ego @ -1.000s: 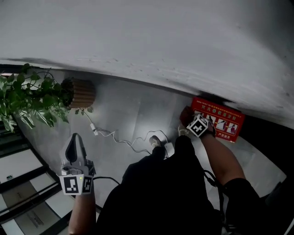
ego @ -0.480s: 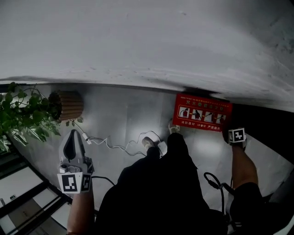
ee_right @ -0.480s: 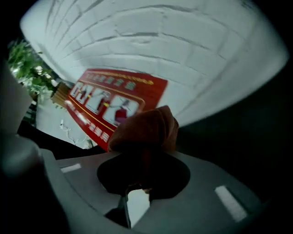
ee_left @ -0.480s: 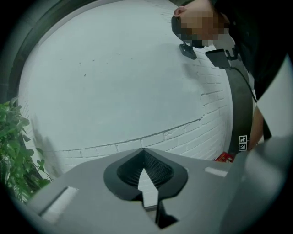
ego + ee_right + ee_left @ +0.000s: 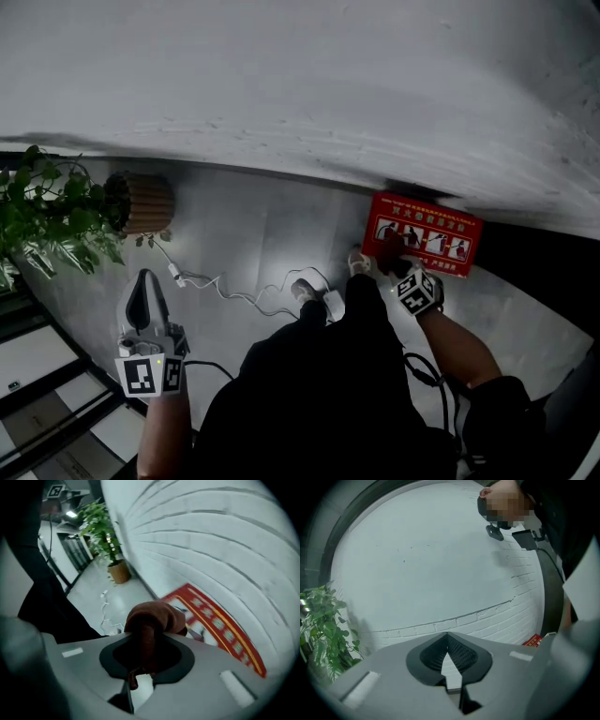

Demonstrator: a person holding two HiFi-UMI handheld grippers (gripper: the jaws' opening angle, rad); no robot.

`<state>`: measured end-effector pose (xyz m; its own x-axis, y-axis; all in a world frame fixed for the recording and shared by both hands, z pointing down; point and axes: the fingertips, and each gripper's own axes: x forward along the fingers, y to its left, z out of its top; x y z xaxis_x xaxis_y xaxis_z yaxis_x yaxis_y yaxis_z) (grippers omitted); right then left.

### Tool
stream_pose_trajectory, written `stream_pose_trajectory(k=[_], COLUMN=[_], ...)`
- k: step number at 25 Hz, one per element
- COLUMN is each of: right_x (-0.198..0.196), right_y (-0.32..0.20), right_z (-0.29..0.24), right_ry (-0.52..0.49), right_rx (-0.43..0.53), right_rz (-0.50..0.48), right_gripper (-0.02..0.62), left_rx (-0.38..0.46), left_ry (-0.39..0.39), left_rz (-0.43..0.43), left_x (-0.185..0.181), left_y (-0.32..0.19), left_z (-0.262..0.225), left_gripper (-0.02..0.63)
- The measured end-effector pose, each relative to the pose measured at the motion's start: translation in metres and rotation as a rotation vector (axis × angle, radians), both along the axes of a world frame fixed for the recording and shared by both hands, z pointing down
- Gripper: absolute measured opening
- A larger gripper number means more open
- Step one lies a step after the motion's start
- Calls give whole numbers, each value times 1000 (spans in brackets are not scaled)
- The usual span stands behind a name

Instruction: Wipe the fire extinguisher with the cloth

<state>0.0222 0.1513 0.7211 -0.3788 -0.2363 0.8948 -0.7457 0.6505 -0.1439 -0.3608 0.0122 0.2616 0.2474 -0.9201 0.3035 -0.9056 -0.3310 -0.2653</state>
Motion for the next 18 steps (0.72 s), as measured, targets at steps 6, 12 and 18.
stream_pose_trajectory(k=[6, 12, 18], right_x=[-88, -38, 148], right_y=[-34, -14, 78], right_z=[30, 23, 28], right_ry=[-18, -53, 93], right_rx=[-76, -148, -273], right_rz=[-137, -38, 377], right_gripper=[72, 71, 69], left_rx=[-17, -29, 5], left_ry=[-65, -42, -21], left_rz=[19, 60, 126], left_x=[0, 26, 61], left_y=[10, 3, -17], left_z=[-7, 2, -4], left_gripper=[-2, -2, -2])
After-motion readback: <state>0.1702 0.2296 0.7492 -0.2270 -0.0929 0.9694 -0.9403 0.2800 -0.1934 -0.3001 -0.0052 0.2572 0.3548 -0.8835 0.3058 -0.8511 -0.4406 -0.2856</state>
